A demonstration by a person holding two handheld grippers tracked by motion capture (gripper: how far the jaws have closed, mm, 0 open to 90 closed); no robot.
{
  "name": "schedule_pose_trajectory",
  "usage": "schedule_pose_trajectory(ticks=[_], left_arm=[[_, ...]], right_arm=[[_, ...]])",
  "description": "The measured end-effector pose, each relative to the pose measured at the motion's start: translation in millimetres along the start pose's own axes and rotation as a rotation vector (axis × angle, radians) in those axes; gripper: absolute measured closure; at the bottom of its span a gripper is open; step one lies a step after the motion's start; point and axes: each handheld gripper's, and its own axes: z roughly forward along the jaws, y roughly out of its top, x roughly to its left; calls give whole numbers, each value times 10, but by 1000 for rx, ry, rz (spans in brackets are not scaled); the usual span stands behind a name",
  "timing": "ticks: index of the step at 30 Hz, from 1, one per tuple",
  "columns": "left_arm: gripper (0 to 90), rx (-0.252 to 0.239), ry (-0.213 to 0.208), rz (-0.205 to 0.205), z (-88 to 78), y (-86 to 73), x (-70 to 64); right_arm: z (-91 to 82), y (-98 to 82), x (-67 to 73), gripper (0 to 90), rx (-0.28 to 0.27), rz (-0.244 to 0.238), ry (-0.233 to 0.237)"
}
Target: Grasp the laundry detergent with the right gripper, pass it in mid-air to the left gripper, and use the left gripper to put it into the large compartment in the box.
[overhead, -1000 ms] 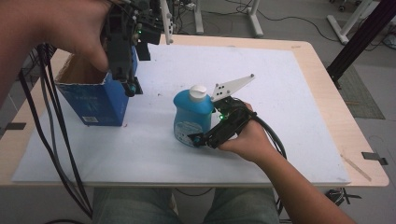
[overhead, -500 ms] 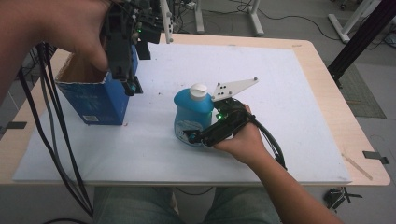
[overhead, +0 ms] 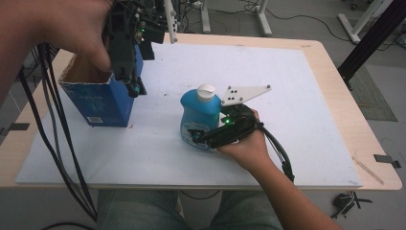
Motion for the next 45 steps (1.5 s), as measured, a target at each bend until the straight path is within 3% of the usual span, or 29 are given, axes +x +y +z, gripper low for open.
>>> schedule_pose_trajectory(ticks=[32, 38, 45], left_arm=[[17, 7, 0, 1, 20, 16, 5], [17, 7, -2, 3, 22, 22, 1], [17, -1, -3, 24, 9, 73, -44]], right_arm=[[5, -48, 56, 377, -44, -39, -28], [-9, -56, 86, 444, -57, -88, -61], [-26, -31, 84, 464, -40, -108, -40]])
